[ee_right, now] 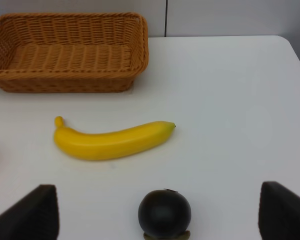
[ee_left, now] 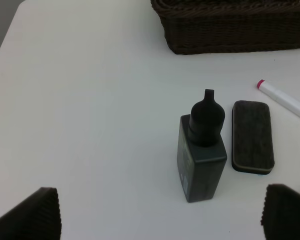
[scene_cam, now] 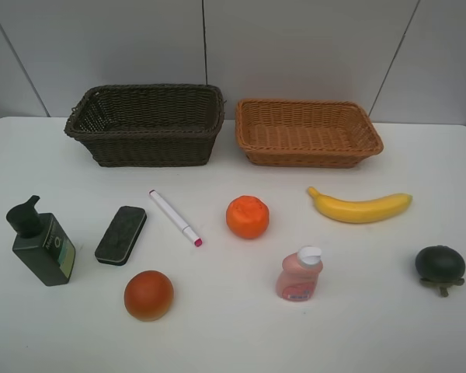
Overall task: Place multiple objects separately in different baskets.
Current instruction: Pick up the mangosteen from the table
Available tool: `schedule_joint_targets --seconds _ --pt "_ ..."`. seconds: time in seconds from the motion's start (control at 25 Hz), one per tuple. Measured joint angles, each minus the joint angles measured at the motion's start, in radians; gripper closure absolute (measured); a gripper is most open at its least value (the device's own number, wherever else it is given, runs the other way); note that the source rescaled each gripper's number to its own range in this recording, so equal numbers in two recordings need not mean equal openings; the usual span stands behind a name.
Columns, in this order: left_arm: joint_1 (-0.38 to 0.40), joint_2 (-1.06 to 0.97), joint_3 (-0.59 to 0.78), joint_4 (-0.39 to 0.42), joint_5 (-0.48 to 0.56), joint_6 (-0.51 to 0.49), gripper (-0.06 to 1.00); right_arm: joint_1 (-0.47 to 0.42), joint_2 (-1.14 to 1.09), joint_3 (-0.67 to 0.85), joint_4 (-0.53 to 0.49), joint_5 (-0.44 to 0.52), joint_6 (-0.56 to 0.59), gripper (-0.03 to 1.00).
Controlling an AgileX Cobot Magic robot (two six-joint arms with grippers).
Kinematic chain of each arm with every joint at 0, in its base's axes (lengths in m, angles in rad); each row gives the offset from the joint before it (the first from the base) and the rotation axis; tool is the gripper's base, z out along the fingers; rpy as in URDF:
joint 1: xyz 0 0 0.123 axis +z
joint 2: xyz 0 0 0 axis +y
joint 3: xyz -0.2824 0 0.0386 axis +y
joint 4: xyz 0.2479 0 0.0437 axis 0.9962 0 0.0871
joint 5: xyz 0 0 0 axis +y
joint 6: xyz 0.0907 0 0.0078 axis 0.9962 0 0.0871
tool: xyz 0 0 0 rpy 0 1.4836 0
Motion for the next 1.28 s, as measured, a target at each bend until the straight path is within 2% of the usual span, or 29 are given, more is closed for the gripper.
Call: schedule_joint_targets --seconds 0.44,0.92,1.16,1.28 --pt "0.0 0.0 0.0 0.0 0.0 0.0 -0.06 0.0 0.061 -0.011 -0.003 0.001 0.0 -0.03" --pt "0.0 0.0 0.0 0.0 0.0 0.0 -0.06 0.0 0.75 -0.197 -0.007 0.001 0.0 -0.03" --pt "0.0 0.0 0.0 0.0 0.0 0.0 -0.06 0.0 1.053 -0.222 -0.064 -0.014 0.001 -0.03" --pt "0.0 0.0 0.0 0.0 0.0 0.0 -0.06 0.0 1.161 -0.222 -0.071 -0.054 0.003 -0.03"
